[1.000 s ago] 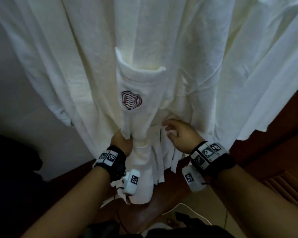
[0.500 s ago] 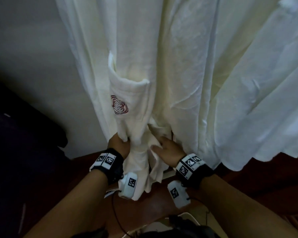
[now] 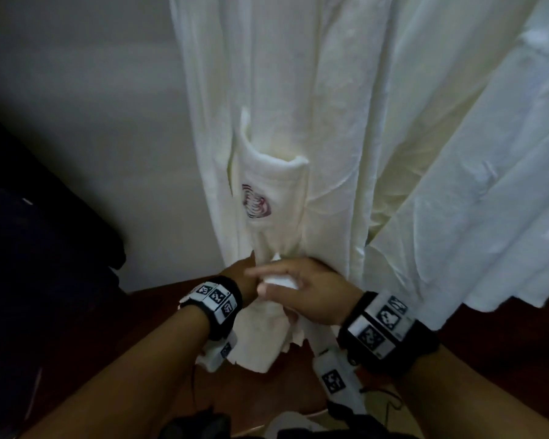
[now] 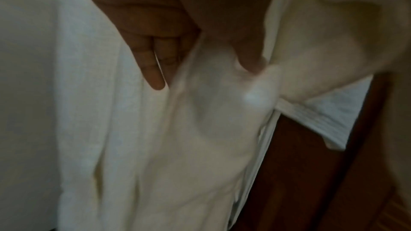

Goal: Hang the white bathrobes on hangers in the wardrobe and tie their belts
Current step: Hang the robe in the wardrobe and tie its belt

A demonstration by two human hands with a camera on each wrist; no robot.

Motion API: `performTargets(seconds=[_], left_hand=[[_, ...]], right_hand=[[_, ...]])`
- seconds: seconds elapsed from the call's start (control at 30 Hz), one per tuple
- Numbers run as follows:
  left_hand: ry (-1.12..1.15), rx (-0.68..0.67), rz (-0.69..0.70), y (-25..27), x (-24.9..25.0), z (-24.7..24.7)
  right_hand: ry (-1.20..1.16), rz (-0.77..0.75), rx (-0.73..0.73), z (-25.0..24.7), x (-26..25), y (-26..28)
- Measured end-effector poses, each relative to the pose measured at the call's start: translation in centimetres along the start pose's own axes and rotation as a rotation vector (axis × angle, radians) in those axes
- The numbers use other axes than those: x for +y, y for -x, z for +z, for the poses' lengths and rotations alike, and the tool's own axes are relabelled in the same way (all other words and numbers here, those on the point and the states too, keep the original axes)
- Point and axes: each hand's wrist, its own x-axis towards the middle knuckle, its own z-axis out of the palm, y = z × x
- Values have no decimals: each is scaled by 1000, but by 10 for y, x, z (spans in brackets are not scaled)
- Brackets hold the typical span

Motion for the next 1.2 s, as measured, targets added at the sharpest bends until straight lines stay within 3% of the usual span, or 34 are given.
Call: performTargets(seconds=[0.07,0.17,0.23,0.33,0.4,0.47,0.5,0.63,0.8,0.9,0.97,1.07,1.13,1.2], left_hand=[[-155,-114,133,7,-11,-6],[-370,-147,29,3,-54,-22],[-279,94,-55,-9,-80,-37],[97,543,-213,-22,-85,-68],[337,593,-184,-32,-82,-90],[463,597,-112,-42,-78,-108],[422,586,-104,-43,-74,-116],[-7,469,-95,-19,-47,-121],[-49,242,176,39,-10,-91],[-18,76,388,65,-5,-91],[101,155,322,67,-19,-103],[105,426,19,51,-62,-113],[155,294,-101,41,-86,-107],[392,139,-69,36,-95,-91]], right_hand=[[-11,106,126,-1,4,-16],[-96,275,373,-11,10,-30],[-85,271,539,-19,19,-33],[7,188,638,-22,36,-32],[106,204,646,-15,41,-30],[109,210,648,-4,39,-28],[60,201,642,2,40,-29],[130,152,660,28,49,-36],[405,255,493,68,54,-63],[471,174,592,77,56,-82],[464,201,652,76,53,-87],[394,230,601,76,52,-80],[334,185,546,77,53,-71],[296,131,525,78,53,-62]])
